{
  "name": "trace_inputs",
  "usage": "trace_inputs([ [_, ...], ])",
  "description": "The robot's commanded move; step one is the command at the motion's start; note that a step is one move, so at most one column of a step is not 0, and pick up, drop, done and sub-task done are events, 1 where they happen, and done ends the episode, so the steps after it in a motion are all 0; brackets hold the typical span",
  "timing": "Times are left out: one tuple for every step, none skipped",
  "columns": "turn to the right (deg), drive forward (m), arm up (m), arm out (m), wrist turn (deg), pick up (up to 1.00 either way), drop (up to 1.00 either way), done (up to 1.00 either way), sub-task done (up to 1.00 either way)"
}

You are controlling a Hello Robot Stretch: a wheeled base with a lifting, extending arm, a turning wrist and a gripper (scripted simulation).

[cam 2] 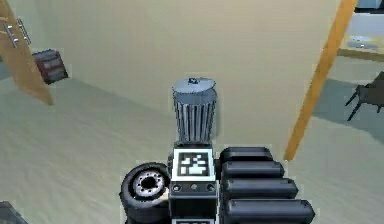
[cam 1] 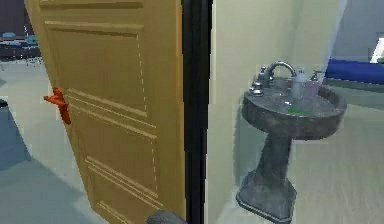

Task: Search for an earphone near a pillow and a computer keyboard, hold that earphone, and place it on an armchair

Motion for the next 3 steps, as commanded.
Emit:
trace_inputs([
  [0.0,0.3,0.0,0.0,0.0,0.0,0.0,0.0,0.0],
  [-45.0,0.0,0.0,0.0,0.0,0.0,0.0,0.0,0.0],
  [-18.0,0.0,0.0,0.0,0.0,0.0,0.0,0.0,0.0],
])
